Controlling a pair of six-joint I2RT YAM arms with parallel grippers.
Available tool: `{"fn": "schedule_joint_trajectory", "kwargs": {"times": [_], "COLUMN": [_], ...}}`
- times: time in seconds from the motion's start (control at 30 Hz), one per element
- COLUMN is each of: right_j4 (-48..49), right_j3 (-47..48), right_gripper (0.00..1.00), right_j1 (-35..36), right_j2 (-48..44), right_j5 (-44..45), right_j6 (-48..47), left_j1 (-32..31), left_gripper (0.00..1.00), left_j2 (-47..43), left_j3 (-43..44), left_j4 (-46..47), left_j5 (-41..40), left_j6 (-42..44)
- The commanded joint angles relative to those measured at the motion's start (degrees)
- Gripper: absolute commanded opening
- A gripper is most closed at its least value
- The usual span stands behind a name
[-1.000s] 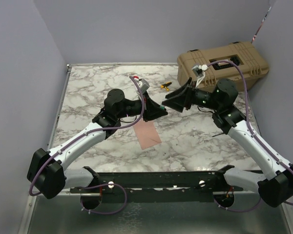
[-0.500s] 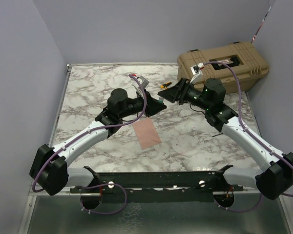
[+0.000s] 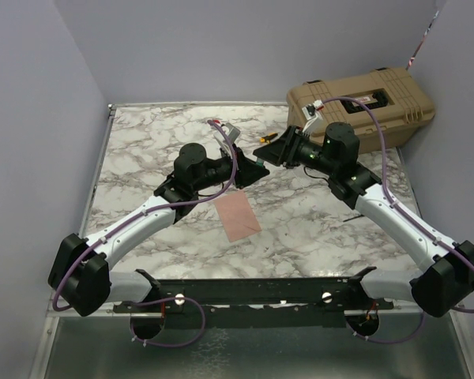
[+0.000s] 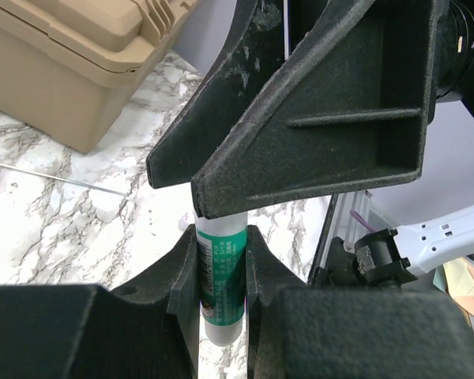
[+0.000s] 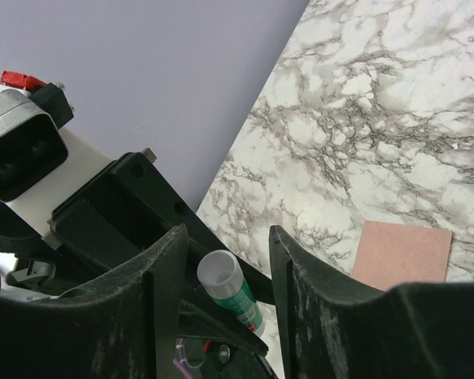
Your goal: Place the letter into the envelope and seal it
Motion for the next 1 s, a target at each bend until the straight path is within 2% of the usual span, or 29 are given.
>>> {"fn": "schedule_joint_trajectory", "kwargs": {"times": [0.0,0.17,0.23,0.37,0.53,0.7,0.9,0.97], "right_j4": [-1.7,-2.24,-2.36,-2.57,-5.56,-5.27,4.02,4.15], "right_j3": [1.25,0.87,0.73,1.19,2.47,3.43,0.49,0.38], "right_gripper": [0.49,0.51,0.49,0.18,0.01,0.01,0.01,0.01], "right_j1": [0.54,0.89,0.9,0.9,0.88,0.73,0.47,0.45], "right_j2": [0.94,0.76,0.81,1.01,-0.09,-0.78,-2.53,-2.91], "right_j5": [-2.62,-3.0,-3.09,-4.88,-7.93,-19.87,-41.0,-47.85], "right_j6": [-0.91,-1.53,-1.64,-2.62,-8.67,-19.27,-26.11,-28.83], "left_j1": [-0.08,-0.08,-0.08,-0.03,-0.03,-0.07,-0.08,-0.07], "left_gripper": [0.0,0.0,0.0,0.0,0.0,0.0,0.0,0.0], "left_j2": [0.64,0.71,0.72,0.64,-0.02,-0.26,-2.86,-3.61], "left_j3": [1.53,1.63,1.63,1.78,2.62,3.59,3.05,2.96], "left_j4": [1.21,1.21,1.14,1.07,0.43,0.14,0.44,0.91], "left_j5": [-1.73,-2.27,-2.1,-1.67,0.2,9.52,20.74,24.31], "left_j6": [-1.07,-1.54,-1.67,-2.18,-3.15,-3.26,0.29,1.31]}}
